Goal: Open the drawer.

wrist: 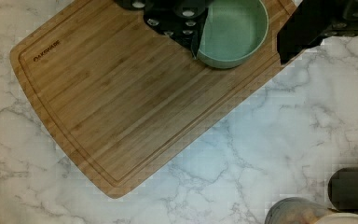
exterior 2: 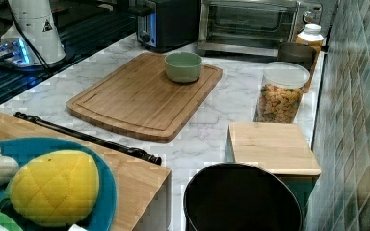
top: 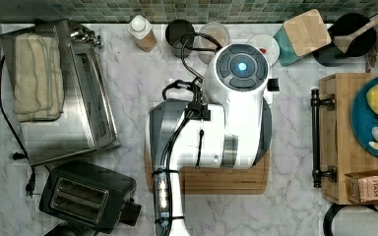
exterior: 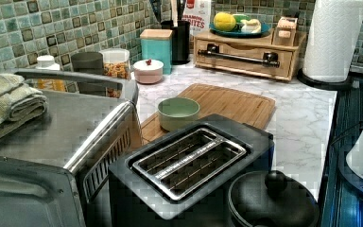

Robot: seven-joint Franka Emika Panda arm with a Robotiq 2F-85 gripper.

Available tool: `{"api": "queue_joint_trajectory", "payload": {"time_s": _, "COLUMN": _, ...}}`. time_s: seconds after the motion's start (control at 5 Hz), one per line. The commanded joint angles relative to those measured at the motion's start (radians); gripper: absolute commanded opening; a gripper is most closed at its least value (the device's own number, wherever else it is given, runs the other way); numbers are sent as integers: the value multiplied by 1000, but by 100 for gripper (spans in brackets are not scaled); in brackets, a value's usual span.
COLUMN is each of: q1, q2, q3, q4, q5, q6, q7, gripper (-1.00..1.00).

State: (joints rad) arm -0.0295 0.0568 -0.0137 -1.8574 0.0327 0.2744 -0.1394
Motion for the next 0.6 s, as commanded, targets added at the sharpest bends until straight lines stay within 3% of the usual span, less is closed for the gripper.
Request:
{"api": "queue_joint_trajectory", "payload": {"time_s": 0.2, "q1": 0, "q2": 0, "q3": 0, "q4": -10, "q5": 3, "q6": 0, "q7": 0, "gripper": 100}}
{"api": "queue_joint_trajectory", "payload": {"time_s": 0.4, "q1": -14, "q2": -31, "q3": -11, "q4": -103, "q5": -9, "q6": 103, "q7": -130, "gripper": 100}}
{"api": "queue_joint_trajectory", "payload": {"time_s": 0.6, "q1": -48, "q2": -7, "q3": -30, "q4": -76, "q5": -13, "q6": 63, "q7": -328, "gripper": 100}}
